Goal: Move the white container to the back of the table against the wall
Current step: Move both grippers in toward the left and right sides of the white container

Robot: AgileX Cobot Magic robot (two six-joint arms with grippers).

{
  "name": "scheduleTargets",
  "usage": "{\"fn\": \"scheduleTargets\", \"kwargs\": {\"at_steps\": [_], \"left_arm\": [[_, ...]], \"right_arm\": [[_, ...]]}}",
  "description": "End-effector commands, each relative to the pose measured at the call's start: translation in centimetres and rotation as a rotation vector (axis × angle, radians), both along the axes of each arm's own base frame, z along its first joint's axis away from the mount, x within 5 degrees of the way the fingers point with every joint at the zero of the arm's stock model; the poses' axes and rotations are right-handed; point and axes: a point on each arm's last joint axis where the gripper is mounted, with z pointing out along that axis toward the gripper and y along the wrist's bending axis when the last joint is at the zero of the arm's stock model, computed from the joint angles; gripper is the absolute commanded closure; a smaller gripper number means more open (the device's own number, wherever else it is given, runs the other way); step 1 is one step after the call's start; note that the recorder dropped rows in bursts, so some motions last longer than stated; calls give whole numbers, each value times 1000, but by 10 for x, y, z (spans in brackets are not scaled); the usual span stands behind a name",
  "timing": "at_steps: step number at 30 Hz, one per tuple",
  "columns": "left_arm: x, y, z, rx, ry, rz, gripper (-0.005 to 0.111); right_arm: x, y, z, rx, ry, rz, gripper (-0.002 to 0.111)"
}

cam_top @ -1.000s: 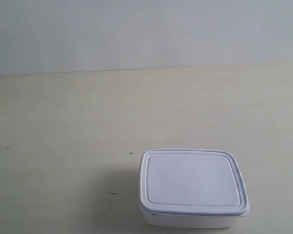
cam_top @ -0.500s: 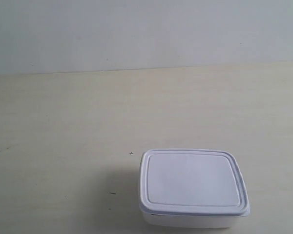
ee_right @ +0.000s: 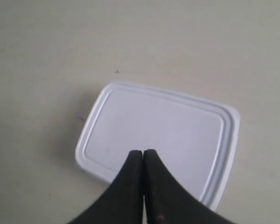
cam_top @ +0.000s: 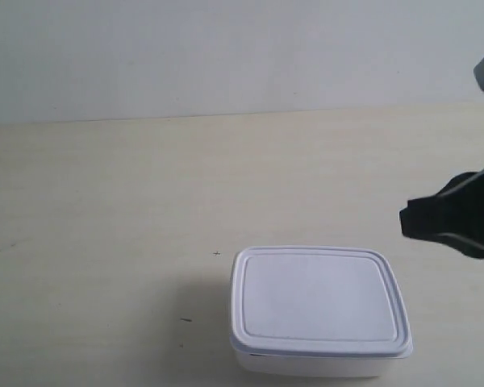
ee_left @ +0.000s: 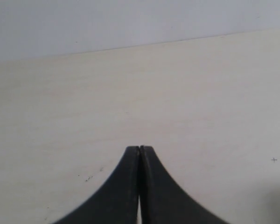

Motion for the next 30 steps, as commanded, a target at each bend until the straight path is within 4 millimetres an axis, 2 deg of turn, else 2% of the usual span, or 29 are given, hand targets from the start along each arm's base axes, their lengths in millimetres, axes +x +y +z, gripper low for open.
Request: {"fn": "scheduleTargets", "kwargs": {"at_steps": [1,6,13,18,25,30], "left_arm": [[0,-4,1,-129,10,18,107],[-1,-13,2,-357,35,31,107],[-17,-40,-32,-516,483,-169,107],[-20,-62,-42,-725,443,-363,107],[-24,-83,-55,-727,526,-441,107],[-22,-105,-63,-705,551,-480,107]], "right_arm": [[-9,4,-4,-40,88,75,108],[-17,3,-8,-68,167,112,108],[-23,5,-9,-65,215,186,108],[-24,7,-11,-68,231,211,108],[-27,18,-23,-141,314,337,108],[-23,22,-33,-203,358,366,108]]}}
